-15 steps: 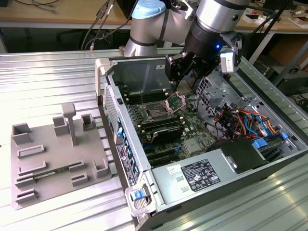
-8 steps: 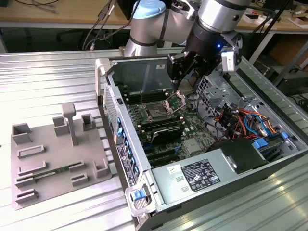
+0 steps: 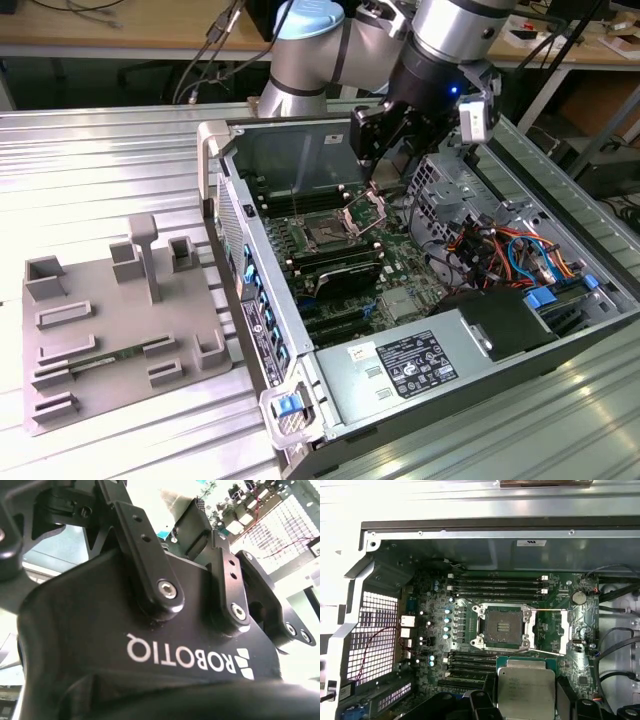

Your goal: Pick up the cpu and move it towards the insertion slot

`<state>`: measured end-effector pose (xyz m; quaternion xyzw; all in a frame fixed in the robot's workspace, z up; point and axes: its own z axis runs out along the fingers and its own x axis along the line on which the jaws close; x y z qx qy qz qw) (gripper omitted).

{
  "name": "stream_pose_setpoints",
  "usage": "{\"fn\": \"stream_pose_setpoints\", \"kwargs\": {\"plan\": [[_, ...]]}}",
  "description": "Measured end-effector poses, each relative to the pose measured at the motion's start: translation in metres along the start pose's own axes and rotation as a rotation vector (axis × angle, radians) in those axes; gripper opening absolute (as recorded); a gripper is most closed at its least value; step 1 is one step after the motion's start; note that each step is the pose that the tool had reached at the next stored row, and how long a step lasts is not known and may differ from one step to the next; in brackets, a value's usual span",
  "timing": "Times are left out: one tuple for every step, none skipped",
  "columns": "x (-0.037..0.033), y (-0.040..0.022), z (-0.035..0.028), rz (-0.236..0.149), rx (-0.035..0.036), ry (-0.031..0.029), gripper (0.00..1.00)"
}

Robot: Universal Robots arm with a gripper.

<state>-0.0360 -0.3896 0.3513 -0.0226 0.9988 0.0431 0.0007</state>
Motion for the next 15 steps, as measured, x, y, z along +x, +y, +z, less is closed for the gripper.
{"fn": "stream_pose_setpoints", "kwargs": {"plan": [[-0.0011,0.0010,0.0003,0.000,0.0001,0.0000,0.55],[-0.0026,0.0026,0.0009,0.000,0.0001,0.0000,0.55],[-0.0035,0.0036,0.0013,0.000,0.0000,-0.0001,0.55],[-0.0052,0.0064,0.0021,0.000,-0.0001,-0.0001,0.55],[-0.0057,0.0085,0.0027,0.000,0.0000,-0.0002,0.55],[-0.0060,0.0106,0.0032,0.000,0.0000,-0.0001,0.55],[-0.0065,0.0135,0.0038,0.000,0.0001,0.0000,0.55],[-0.0069,0.0170,0.0046,0.000,0.0000,-0.0001,0.55],[-0.0071,0.0188,0.0051,0.000,0.0000,-0.0001,0.55],[-0.0071,0.0189,0.0051,0.000,0.0000,-0.0001,0.55],[-0.0071,0.0189,0.0051,0.000,0.0000,-0.0001,0.55],[-0.0071,0.0189,0.0051,0.000,0.0000,-0.0001,0.55],[-0.0071,0.0190,0.0051,0.000,0.0000,0.0000,0.55],[-0.0071,0.0190,0.0051,0.000,0.0000,-0.0001,0.55],[-0.0071,0.0190,0.0051,0.000,0.0000,-0.0001,0.55]]}}
